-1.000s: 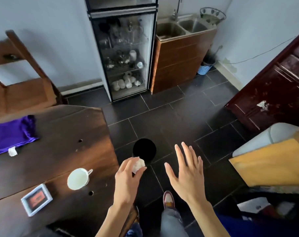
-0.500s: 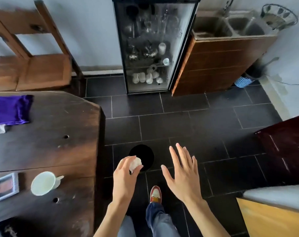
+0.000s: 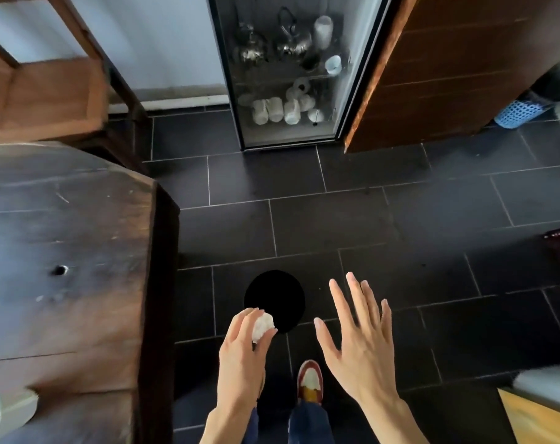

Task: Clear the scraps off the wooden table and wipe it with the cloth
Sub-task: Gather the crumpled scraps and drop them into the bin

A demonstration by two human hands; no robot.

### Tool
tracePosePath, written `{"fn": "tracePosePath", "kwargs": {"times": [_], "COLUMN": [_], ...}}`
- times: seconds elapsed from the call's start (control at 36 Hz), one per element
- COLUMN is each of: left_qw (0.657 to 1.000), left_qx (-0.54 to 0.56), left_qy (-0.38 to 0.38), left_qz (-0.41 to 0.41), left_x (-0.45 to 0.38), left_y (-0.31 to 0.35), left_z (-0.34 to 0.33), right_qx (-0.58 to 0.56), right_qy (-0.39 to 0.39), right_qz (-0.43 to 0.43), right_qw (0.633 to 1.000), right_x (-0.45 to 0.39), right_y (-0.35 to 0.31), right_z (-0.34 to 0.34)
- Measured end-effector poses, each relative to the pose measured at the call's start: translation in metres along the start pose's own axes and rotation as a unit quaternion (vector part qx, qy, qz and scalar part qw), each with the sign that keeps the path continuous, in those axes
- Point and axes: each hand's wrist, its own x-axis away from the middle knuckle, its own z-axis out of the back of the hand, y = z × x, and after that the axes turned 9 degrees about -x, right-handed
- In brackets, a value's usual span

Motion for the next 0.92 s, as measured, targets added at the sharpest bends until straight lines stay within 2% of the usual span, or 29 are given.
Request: {"fn": "tracePosePath", "kwargs": {"times": [0.42,0.64,0.92], "left_qw": [0.999,1.000,0.996], "left_qx": [-0.030,-0.011,-0.069], "left_qy": [-0.037,-0.006,-0.025], "left_qz": [-0.015,-0.023,-0.051], "left_x": [-0.085,-0.125,-0.161], "left_y": [-0.112,-0.149,-0.186], "left_z": [-0.127,-0.179,-0.210], "right_qx": [-0.010,-0.006,0.009], "right_qy": [-0.006,-0.030,-0.034], "right_qz": [-0.014,0.012,0.027], "right_qw": [1.000,0.999,0.999], "right_x": [-0.038,-0.060,-0.072], "right_y": [0.063,0.089,0.115], "right_z": [-0.162,-0.234,-0.287]}}
